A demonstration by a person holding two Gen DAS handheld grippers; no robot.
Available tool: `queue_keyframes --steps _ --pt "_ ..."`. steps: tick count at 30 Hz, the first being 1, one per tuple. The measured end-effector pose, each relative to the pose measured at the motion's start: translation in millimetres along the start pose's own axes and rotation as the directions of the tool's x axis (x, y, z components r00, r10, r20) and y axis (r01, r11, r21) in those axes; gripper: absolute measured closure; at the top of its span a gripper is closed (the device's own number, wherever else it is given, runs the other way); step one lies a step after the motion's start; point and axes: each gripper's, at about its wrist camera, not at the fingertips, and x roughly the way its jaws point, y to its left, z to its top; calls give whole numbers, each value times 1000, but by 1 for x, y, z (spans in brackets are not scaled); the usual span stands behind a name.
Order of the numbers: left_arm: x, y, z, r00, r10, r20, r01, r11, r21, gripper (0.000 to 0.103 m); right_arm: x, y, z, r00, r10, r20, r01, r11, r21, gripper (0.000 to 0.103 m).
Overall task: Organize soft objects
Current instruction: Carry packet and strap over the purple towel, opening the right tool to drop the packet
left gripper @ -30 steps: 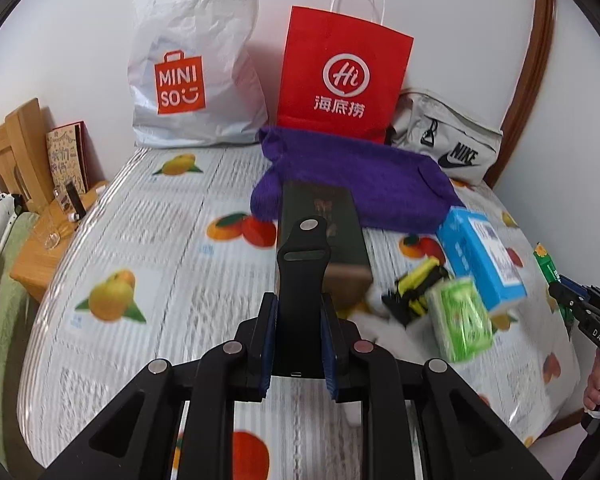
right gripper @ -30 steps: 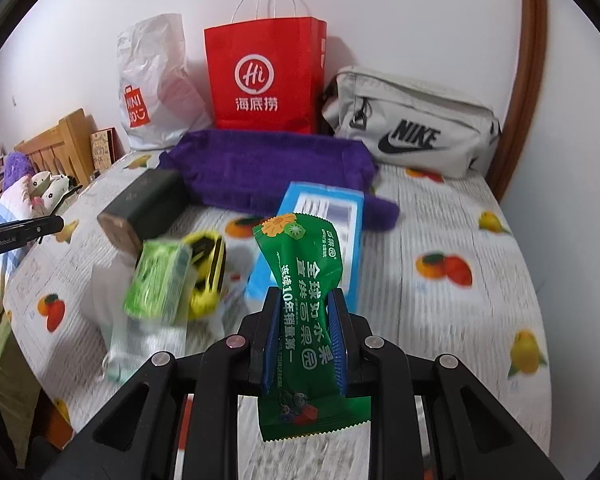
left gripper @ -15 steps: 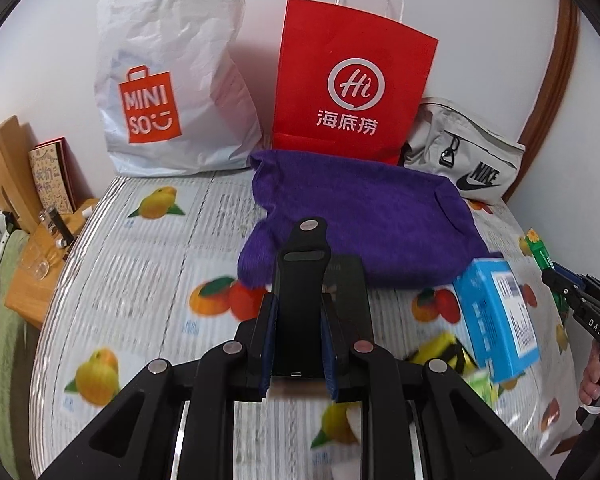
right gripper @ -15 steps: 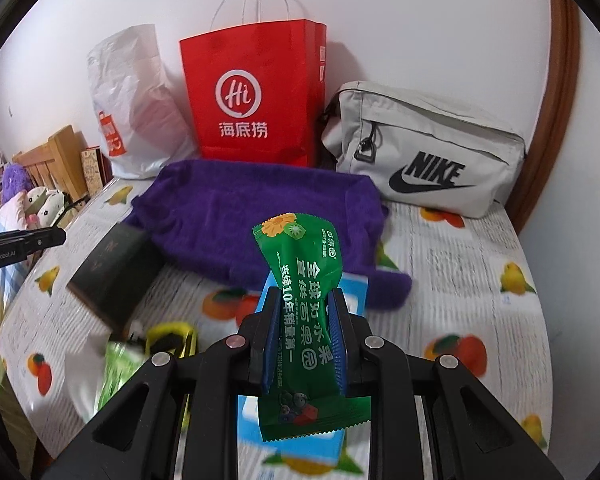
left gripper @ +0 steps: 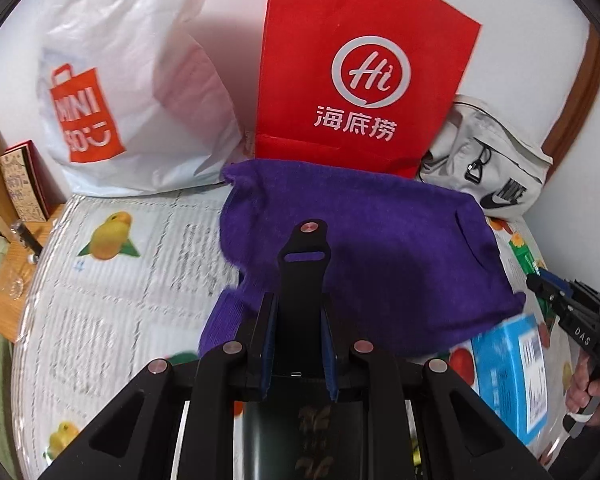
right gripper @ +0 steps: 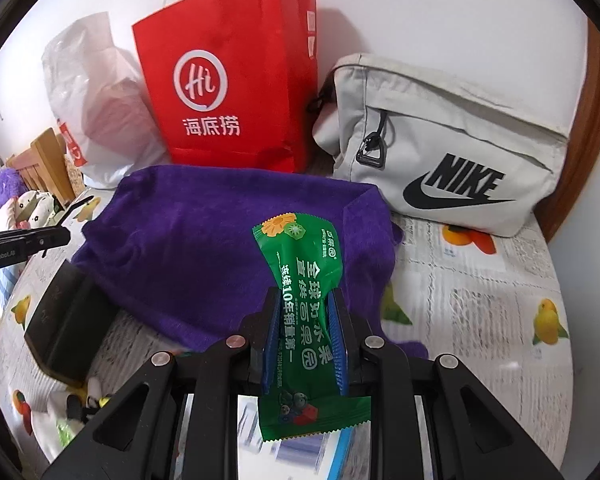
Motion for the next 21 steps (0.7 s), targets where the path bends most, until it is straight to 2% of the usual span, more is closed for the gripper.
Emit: queue_keyframes --steps 8,13,21 --pt "43 -9 30 999 6 -48 -7 1000 -23 83 37 -13 17 999 2 -54 -4 1000 -30 79" --pt "67 -9 42 996 19 -84 -22 999 -33 83 59 -14 24 994 29 -104 -34 998 -43 79" --pt "89 -6 54 992 23 -125 -29 999 -46 83 86 -13 29 986 13 -163 -24 998 -61 79"
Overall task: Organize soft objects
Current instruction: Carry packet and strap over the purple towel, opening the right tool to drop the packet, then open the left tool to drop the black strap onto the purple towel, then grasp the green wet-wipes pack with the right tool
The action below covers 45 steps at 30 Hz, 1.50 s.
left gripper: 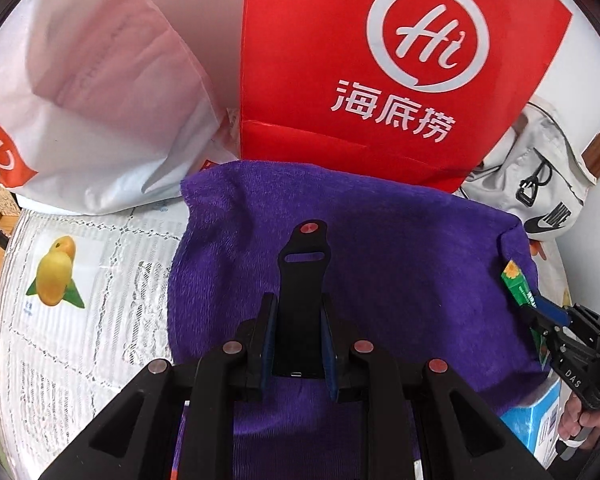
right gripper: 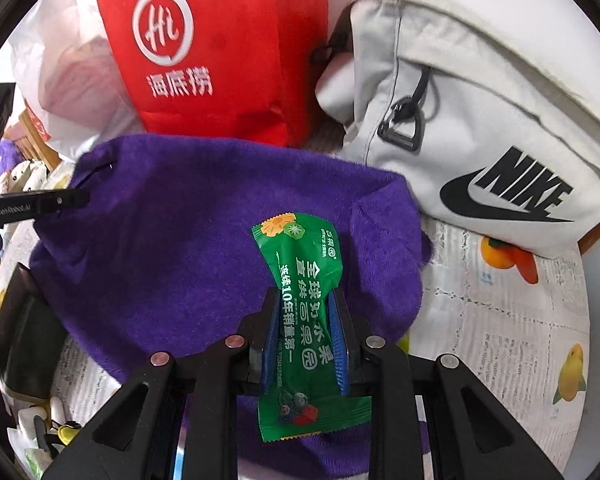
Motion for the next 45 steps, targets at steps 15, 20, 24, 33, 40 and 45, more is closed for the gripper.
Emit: queue_keyframes --steps 15,20,24,33,40,45 --pt "-17 1 -3 999 34 3 -34 999 20 61 -17 9 -4 1000 9 28 -9 1000 9 32" --pt "-51 3 -28 999 22 42 -24 999 40 61 -62 16 -23 992 51 113 -61 995 85 32" --pt "-81 9 -58 998 11 65 -13 999 44 61 -103 33 -45 985 74 154 -86 993 78 32" --pt "-132 31 -130 995 -36 88 36 999 7 56 -169 102 -119 980 29 198 -36 999 31 19" --pt "-152 46 -182 994 -10 107 9 1000 10 54 -165 153 -162 988 49 146 -50 999 3 17" --pt "-162 61 -213 990 42 131 -46 998 30 51 -153 181 -177 992 -13 128 15 1000 -11 17"
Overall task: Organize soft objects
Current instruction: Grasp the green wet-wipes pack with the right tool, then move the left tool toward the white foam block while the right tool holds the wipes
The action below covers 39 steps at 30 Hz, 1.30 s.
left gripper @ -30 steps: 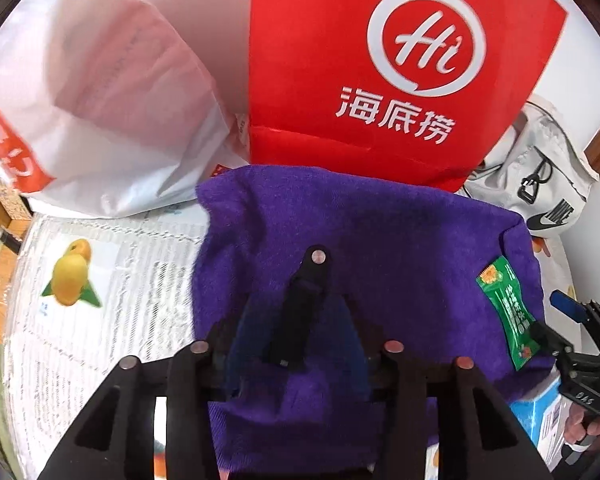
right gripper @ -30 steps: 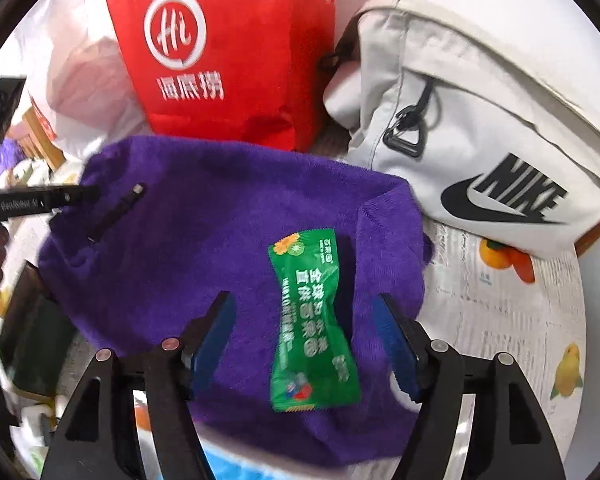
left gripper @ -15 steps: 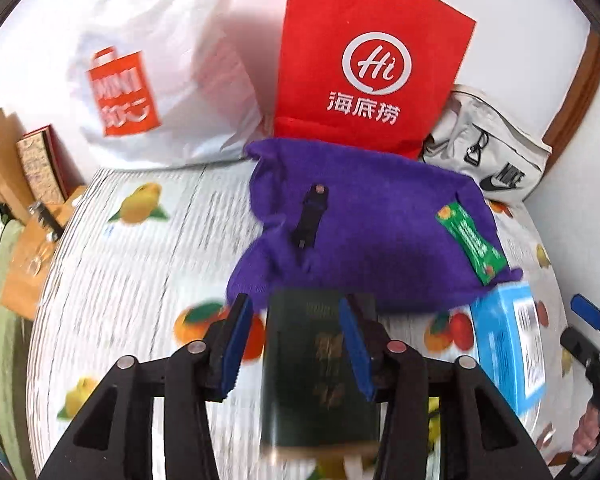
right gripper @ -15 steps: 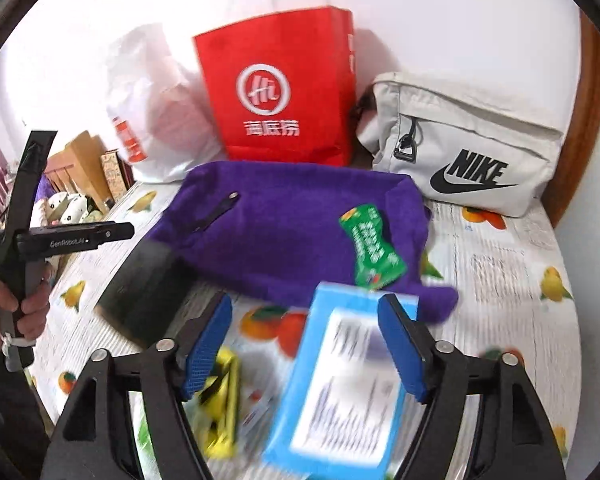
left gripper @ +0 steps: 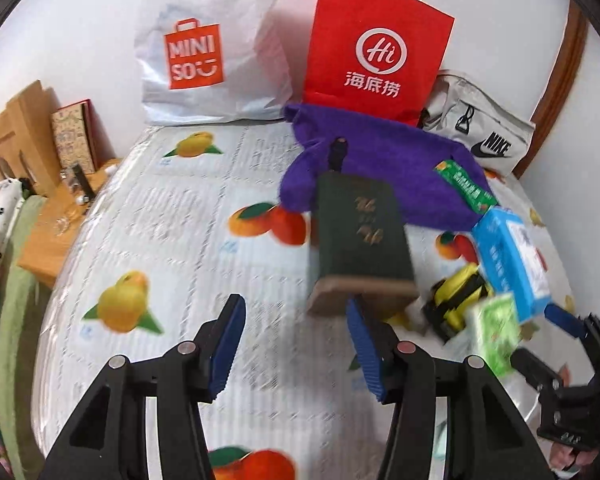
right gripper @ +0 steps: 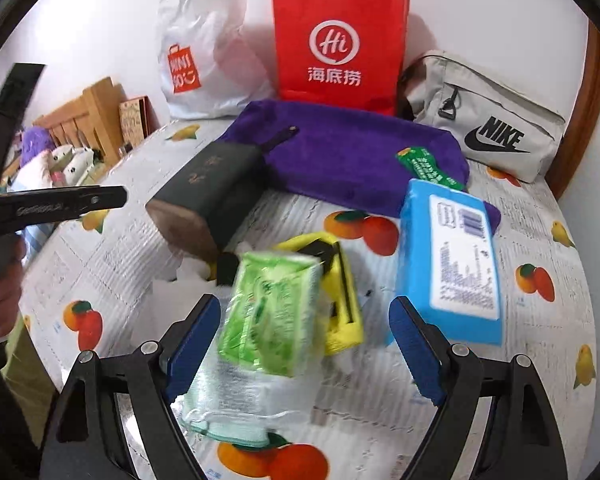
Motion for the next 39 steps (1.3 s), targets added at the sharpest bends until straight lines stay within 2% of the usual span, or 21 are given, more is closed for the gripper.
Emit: queue_keyframes --steps 9,10,11,13,16,21,25,34,36,39 --pt "-12 16 -45 1000 -21 -11 20 999 -39 51 27 25 -5 990 -140 7 140 989 -56 17" --pt "-12 15 -48 1000 -26 -14 26 999 -39 51 29 27 -6 988 -157 7 157 985 -65 21" --pt "-11 15 -51 999 -28 -18 27 999 -40 51 32 28 -7 987 -159 12 159 984 -81 33" --pt "-10 13 -55 999 -32 -26 31 999 -37 51 31 28 -8 991 -131 17 132 988 -83 50" --pt "-11 8 -59 999 -39 -30 38 999 -23 51 20 26 -7 995 -96 35 98 993 -71 50" --pt "-15 -8 -62 997 -72 -26 73 997 14 51 -18 20 -5 991 -42 129 48 998 -47 50" --pt "-10 -24 -68 993 -110 -44 112 992 55 49 -41 5 -13 985 -45 169 48 999 -17 50" --pt "7 -54 -90 981 -161 -106 175 974 146 37 -58 -34 -59 987 -88 132 86 996 22 50" --pt "9 -60 -95 983 -152 -105 170 968 184 36 -60 -44 -69 989 -95 118 90 995 44 50" --pt "14 -67 -99 977 -184 -107 204 952 227 36 -58 -59 -84 992 -84 92 76 994 80 50"
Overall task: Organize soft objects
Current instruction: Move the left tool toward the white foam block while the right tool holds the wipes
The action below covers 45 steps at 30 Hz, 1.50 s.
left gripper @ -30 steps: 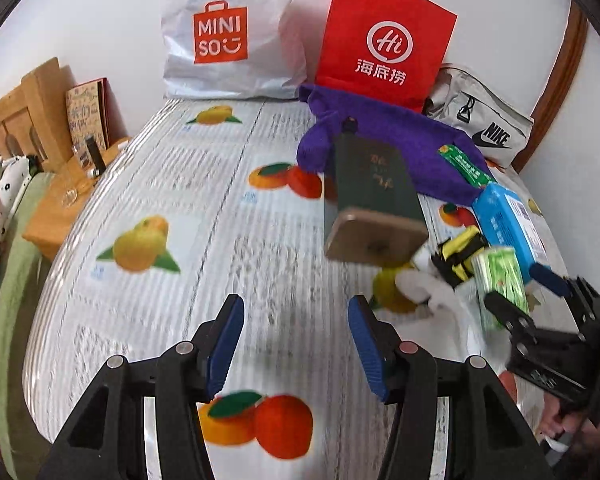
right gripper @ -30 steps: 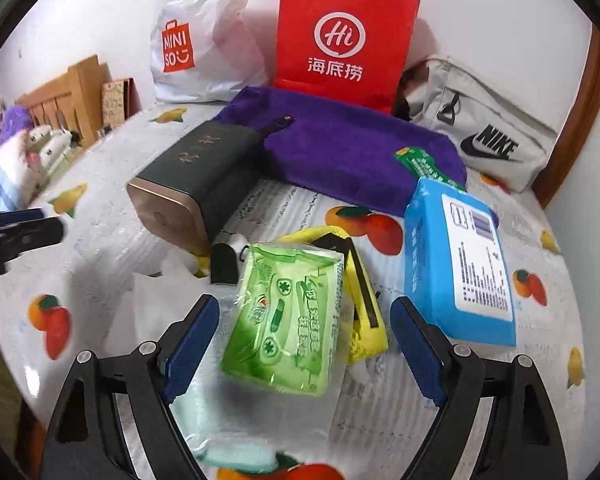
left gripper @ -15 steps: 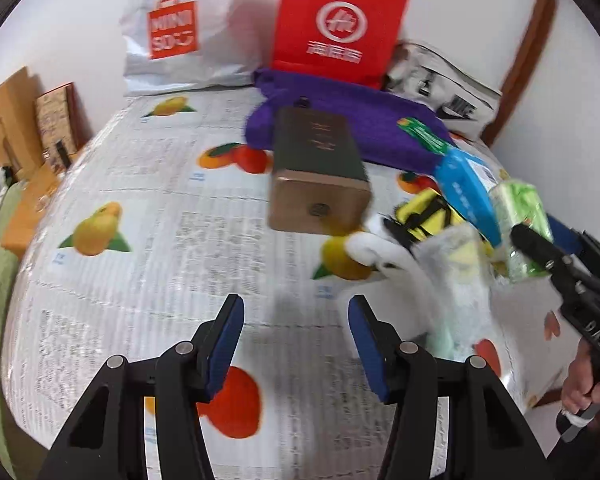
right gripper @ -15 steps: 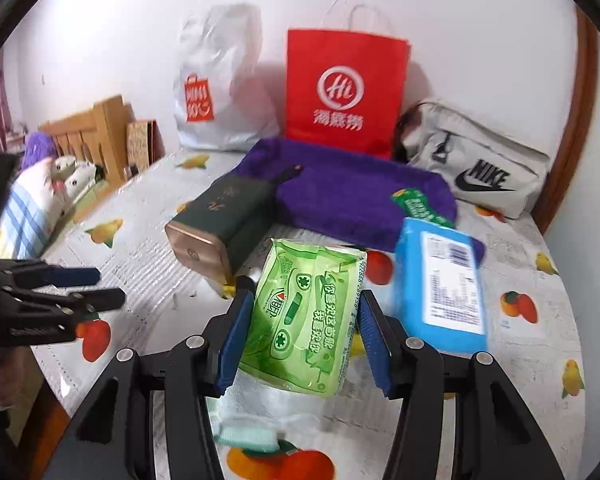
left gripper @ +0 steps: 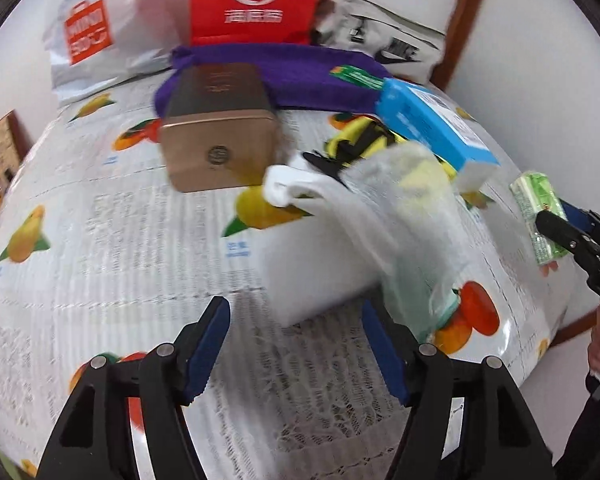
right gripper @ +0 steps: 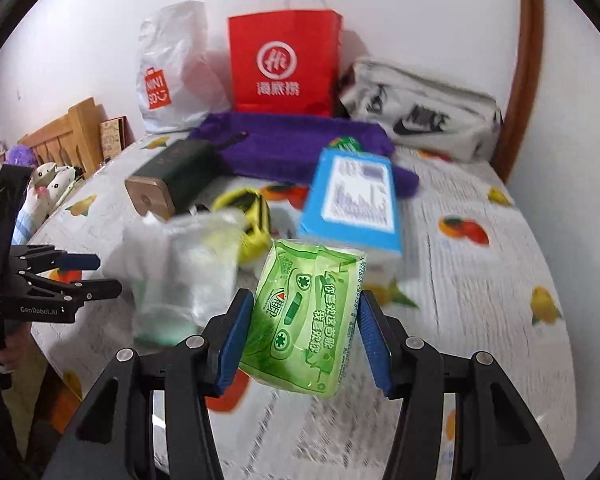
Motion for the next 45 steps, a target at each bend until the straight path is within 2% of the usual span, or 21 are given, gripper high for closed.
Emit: queue_keyframes --steps 3,6,10,15,18,21,24,25,29,32,36,39,41,45 --pt "4 -5 2 999 -14 41 12 999 52 36 8 -12 -14 999 -11 -33 12 1000 18 50" --pt "7 -9 3 993 -22 113 11 995 98 36 21 -25 -25 997 -22 -80 26 998 51 50" --pt "18 -14 6 995 -25 97 13 992 122 36 39 -36 -31 992 7 -126 6 994 108 50" --pt "19 -16 6 993 -34 115 19 992 128 44 52 -35 -28 989 22 -148 -5 993 117 47" --pt "14 -13 3 991 -29 131 15 994 110 46 59 -36 -26 984 16 -177 7 992 126 35" --pt "6 -7 -1 990 -21 141 10 997 82 49 62 -36 -26 982 14 -188 12 991 136 33" --pt "-7 1 -6 987 -1 162 -9 998 61 50 63 -33 -26 983 -3 -181 27 991 128 39" --pt "-12 3 -7 985 7 170 -17 998 57 50 63 -31 -27 984 -10 -179 32 992 120 49" --pt "-38 16 -14 975 45 216 -48 999 10 53 59 -28 -26 986 -2 -169 21 994 112 49" --pt "-51 26 -14 970 39 240 -34 999 -26 58 54 -23 -24 988 3 -156 13 995 101 49" --pt "-53 31 -16 970 56 238 -48 998 -39 59 49 -18 -21 990 7 -141 6 996 85 49" --pt "-43 31 -20 977 51 208 -47 999 -29 58 51 -16 -21 988 6 -153 6 997 78 49" --pt "-32 33 -23 987 34 160 -31 999 -22 55 51 -15 -22 987 5 -162 7 997 73 49" --pt "-20 39 -29 990 41 135 -37 999 -32 53 51 -15 -24 986 3 -168 9 998 66 48"
